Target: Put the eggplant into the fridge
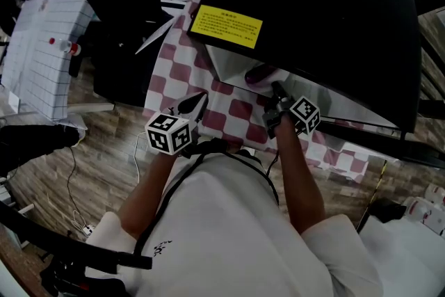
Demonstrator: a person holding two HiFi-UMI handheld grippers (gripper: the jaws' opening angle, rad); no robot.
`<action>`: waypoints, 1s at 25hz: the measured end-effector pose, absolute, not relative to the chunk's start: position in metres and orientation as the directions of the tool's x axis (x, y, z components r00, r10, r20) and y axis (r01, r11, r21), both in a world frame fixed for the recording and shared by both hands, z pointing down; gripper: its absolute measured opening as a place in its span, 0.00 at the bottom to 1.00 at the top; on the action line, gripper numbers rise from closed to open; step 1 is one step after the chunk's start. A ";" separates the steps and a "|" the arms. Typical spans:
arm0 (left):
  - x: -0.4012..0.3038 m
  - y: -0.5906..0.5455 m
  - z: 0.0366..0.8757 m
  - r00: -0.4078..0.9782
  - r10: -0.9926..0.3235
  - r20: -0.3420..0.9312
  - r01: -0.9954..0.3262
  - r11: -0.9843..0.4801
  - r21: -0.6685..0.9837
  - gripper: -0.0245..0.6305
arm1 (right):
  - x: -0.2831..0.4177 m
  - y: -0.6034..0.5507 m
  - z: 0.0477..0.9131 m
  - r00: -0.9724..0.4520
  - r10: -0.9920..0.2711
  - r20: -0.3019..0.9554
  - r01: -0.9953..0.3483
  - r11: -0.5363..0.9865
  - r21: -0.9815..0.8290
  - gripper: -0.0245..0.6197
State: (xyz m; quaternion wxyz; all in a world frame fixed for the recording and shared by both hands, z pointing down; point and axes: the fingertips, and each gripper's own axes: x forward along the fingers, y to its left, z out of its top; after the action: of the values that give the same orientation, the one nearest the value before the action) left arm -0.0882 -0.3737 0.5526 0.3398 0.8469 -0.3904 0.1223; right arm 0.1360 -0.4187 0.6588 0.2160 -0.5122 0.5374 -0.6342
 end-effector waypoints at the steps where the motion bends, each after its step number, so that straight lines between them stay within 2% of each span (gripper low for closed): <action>1: -0.089 -0.375 0.553 0.665 -0.579 0.471 -0.744 -0.462 0.482 0.04 | 0.136 -0.419 0.659 -0.381 -0.824 0.420 -0.276 -0.332 -0.902 0.08; 16: -0.097 -0.382 0.553 0.666 -0.579 0.470 -0.743 -0.459 0.488 0.04 | 0.131 -0.433 0.659 -0.363 -0.825 0.433 -0.275 -0.350 -0.896 0.09; 25: -0.095 -0.387 0.553 0.677 -0.572 0.464 -0.734 -0.471 0.489 0.04 | 0.126 -0.437 0.650 -0.387 -0.832 0.397 -0.272 -0.309 -0.912 0.21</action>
State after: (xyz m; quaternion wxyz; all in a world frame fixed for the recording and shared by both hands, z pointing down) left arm -0.0945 -0.3867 0.5527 0.3415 0.8495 -0.3844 0.1184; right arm 0.1261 -0.4369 0.6499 0.2225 -0.5071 0.5442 -0.6302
